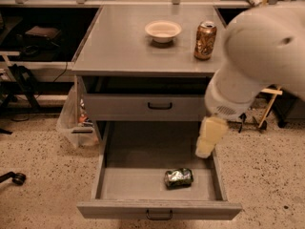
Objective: Pick green can from middle drawer and place on counter
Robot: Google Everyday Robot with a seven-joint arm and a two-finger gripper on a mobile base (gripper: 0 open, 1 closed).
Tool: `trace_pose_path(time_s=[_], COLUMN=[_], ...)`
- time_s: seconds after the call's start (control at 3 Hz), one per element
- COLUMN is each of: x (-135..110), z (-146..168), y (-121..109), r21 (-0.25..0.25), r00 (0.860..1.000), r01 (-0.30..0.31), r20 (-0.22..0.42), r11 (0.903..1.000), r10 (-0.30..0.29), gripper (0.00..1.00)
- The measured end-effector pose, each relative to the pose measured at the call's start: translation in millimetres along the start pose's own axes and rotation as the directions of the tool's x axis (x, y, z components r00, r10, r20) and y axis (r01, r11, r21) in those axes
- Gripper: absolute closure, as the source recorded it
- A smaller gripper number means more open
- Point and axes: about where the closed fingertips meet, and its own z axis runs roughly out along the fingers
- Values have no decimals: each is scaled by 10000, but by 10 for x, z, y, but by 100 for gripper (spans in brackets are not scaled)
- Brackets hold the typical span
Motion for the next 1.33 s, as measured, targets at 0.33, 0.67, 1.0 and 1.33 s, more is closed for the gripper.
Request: trace_pose_path(time_s=[0.33, 0.67, 1.0, 1.33], x=[-173, -175, -80, 368], z=[854, 1025, 1068, 1556], y=[89, 128, 88, -107], r21=[-1205, -1539, -1570, -1684], r00=[9986, 9984, 9989, 9956], r01=[-182, -214, -406, -880], r20=[-513, -550, -287, 158], r11=[9925, 9879, 9868, 9818], r10=[121, 131, 366, 920], gripper=[0, 0, 0, 0])
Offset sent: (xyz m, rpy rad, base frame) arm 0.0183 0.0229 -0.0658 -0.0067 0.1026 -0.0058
